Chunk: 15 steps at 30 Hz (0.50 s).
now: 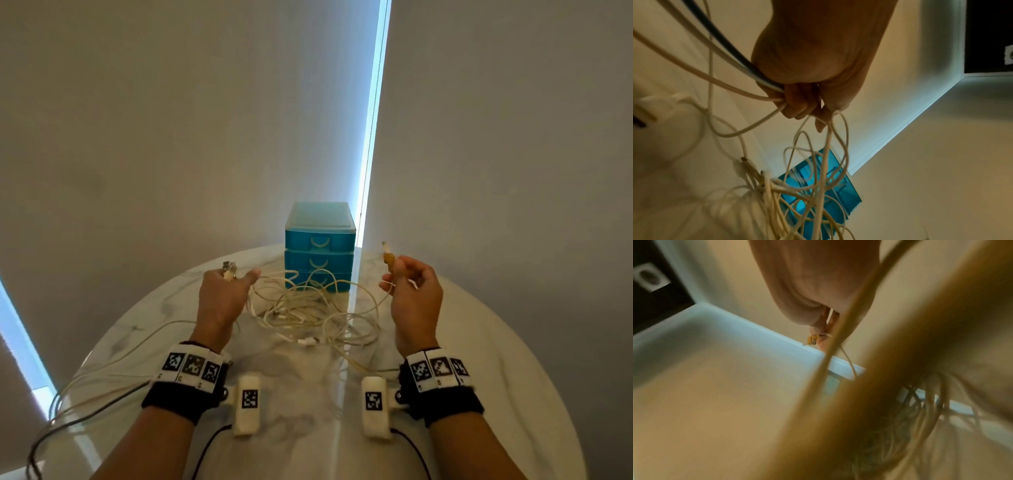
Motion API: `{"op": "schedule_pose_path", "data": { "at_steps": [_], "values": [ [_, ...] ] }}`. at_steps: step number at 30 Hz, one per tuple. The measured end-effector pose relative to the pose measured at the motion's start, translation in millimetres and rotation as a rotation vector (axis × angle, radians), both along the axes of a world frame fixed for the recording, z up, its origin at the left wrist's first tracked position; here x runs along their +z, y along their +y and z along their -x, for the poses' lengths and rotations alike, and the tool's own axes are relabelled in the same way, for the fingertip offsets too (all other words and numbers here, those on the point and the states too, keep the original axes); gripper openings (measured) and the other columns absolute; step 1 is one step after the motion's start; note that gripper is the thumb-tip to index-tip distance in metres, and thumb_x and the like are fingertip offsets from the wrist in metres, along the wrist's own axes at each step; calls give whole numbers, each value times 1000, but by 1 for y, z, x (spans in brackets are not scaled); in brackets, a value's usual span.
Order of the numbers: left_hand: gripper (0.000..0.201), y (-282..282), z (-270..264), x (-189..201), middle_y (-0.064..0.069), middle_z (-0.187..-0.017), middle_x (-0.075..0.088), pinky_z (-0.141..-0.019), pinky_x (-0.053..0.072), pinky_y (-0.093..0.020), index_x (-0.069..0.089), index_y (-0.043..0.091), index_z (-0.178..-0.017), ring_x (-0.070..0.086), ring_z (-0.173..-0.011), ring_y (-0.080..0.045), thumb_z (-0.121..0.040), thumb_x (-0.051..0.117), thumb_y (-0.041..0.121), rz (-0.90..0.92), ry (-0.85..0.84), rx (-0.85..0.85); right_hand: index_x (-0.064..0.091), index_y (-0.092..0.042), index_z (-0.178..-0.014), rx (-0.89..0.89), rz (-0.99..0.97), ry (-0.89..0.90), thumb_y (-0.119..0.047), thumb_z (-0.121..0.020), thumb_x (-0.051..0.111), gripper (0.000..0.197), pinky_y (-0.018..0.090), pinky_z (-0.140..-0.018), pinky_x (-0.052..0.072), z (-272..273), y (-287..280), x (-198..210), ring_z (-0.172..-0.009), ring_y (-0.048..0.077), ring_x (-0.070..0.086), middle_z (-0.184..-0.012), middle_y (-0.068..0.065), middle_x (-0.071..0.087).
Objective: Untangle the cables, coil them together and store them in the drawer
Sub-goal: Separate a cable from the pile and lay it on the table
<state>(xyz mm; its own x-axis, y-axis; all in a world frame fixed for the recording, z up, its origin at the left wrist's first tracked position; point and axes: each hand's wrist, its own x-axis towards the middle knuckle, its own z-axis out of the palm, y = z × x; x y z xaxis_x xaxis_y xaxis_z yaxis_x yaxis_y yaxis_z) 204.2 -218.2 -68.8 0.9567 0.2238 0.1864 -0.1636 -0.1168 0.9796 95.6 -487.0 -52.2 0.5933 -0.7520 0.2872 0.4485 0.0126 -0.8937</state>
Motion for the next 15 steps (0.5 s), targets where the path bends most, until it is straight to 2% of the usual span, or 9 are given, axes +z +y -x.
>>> {"op": "schedule_pose_path", "data": {
  "at_steps": [2, 3, 6, 8, 10, 11, 13, 15],
  "values": [
    [48, 8, 2, 7, 1, -97, 68, -76, 49, -34, 67, 12, -116, 61, -84, -17, -84, 89, 40, 19, -41, 84, 67, -13, -118, 3, -184, -62, -14, -107, 65, 12, 37, -87, 65, 2, -10, 3, -88, 18, 74, -121, 14, 74],
    [49, 10, 5, 12, 1, -98, 68, -79, 50, -34, 67, 15, -121, 62, -85, -17, -85, 89, 39, 15, -77, 108, 66, -11, -122, 12, -245, -103, -12, -106, 65, 16, 37, -91, 65, 3, -15, 5, -95, 21, 74, -125, 16, 72],
    [32, 8, 19, 25, 4, -84, 66, -69, 49, -32, 75, 23, -107, 57, -73, -12, -86, 87, 44, -23, -187, 42, 67, -9, -125, 127, -292, -211, -8, -104, 67, 21, 38, -97, 63, 8, -15, 16, -105, 24, 75, -129, 14, 72],
    [33, -1, 31, 31, 7, -73, 62, -64, 45, -28, 78, 25, -97, 50, -62, -6, -85, 84, 55, -71, -220, -84, 68, -4, -125, 280, -227, -218, -4, -101, 69, 24, 38, -97, 63, 9, 0, 19, -108, 25, 76, -127, 13, 74],
    [40, -11, 39, 36, 10, -65, 61, -62, 43, -27, 80, 27, -94, 49, -57, -2, -84, 79, 65, -140, -199, -204, 69, -3, -120, 399, -74, -136, -1, -96, 74, 24, 36, -94, 64, 7, 22, 17, -107, 27, 78, -120, 13, 77],
    [41, -16, 44, 39, 11, -66, 64, -63, 44, -26, 80, 29, -94, 51, -56, 0, -84, 77, 68, -171, -187, -254, 71, -3, -115, 425, 12, -81, -1, -94, 77, 23, 36, -91, 64, 7, 32, 15, -104, 28, 78, -114, 12, 79],
    [43, -24, 51, 43, 15, -78, 76, -67, 49, -24, 81, 32, -96, 63, -65, 3, -86, 71, 72, -216, -188, -296, 74, -4, -106, 442, 123, -19, -1, -90, 81, 18, 38, -89, 65, 6, 48, 9, -101, 30, 79, -105, 11, 80],
    [48, -29, 55, 45, 16, -81, 77, -69, 52, -27, 79, 32, -95, 66, -69, 3, -88, 64, 77, -227, -195, -303, 75, -3, -102, 450, 133, -9, -3, -89, 84, 16, 38, -89, 65, 6, 57, 4, -101, 33, 79, -101, 12, 80]
  ]
}}
